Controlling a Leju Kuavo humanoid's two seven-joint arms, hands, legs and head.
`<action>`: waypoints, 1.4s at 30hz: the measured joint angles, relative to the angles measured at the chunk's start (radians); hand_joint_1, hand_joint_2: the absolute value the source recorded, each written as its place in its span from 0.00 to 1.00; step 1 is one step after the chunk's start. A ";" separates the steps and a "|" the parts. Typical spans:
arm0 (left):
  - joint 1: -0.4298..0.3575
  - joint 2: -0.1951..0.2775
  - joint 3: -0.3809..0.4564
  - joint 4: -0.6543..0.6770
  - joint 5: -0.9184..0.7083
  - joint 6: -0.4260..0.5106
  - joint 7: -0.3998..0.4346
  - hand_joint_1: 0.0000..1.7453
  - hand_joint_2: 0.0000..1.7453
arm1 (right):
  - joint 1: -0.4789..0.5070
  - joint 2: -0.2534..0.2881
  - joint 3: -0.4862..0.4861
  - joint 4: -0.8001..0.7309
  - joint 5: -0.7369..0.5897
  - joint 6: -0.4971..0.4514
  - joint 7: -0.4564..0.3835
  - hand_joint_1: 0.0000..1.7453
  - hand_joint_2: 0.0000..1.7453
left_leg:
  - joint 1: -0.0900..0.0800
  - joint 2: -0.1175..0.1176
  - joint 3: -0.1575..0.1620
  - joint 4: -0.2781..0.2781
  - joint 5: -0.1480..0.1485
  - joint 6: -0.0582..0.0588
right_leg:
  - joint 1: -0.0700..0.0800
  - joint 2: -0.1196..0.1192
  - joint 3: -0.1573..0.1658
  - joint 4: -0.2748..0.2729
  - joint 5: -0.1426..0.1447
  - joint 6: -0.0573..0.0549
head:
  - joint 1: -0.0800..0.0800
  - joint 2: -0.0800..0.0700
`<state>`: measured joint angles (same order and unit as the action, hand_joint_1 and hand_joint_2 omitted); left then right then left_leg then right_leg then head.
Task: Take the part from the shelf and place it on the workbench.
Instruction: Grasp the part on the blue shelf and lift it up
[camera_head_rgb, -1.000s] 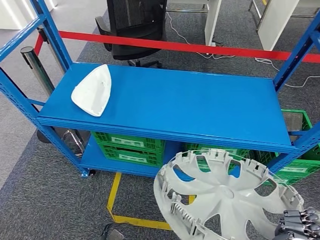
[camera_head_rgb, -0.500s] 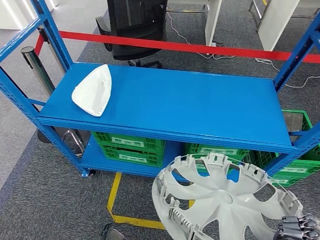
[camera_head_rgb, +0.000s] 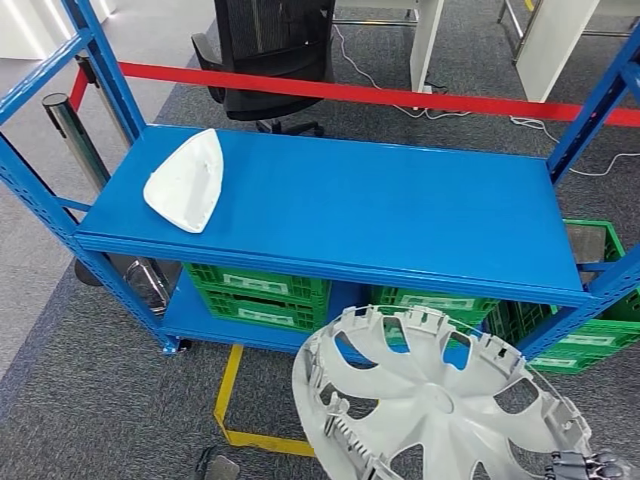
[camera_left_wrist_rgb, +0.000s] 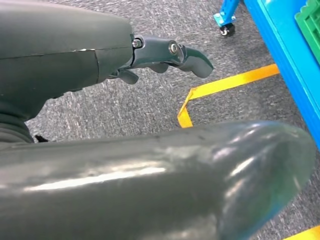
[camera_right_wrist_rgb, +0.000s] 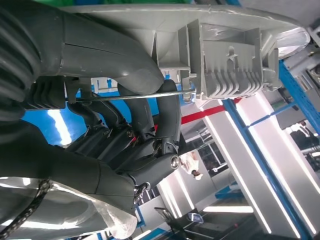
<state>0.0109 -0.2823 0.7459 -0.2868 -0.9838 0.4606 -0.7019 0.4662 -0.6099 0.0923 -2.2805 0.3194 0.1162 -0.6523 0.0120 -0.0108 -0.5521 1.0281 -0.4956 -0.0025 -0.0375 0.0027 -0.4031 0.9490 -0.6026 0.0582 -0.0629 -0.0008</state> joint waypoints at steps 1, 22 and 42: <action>0.001 0.000 0.000 0.000 0.004 0.001 0.000 0.00 0.00 | 0.005 0.004 0.013 0.000 0.003 -0.010 0.000 1.00 1.00 | 0.000 0.000 0.000 0.000 0.000 0.000 | 0.000 0.000 0.000 0.000 0.000 0.000 | 0.000 0.000; 0.021 0.006 -0.052 -0.031 0.083 -0.077 0.000 0.00 0.00 | 0.031 0.009 0.122 -0.003 0.001 -0.119 0.012 1.00 1.00 | 0.000 0.000 0.000 0.000 0.000 0.000 | 0.000 0.000 0.000 0.000 0.000 0.000 | 0.000 0.000; 0.031 0.016 -0.084 -0.035 0.095 -0.120 0.000 0.00 0.00 | 0.011 0.008 0.148 0.005 -0.019 -0.122 0.002 1.00 1.00 | 0.000 0.000 0.000 0.000 0.000 0.000 | 0.000 0.000 0.000 0.000 0.000 0.000 | 0.000 0.000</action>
<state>0.0423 -0.2663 0.6615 -0.3220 -0.8885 0.3403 -0.7019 0.4768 -0.6014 0.2407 -2.2751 0.3008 -0.0058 -0.6508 0.0120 -0.0108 -0.5520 1.0281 -0.4956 -0.0025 -0.0377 0.0027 -0.4027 0.9490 -0.6026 0.0582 -0.0633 -0.0008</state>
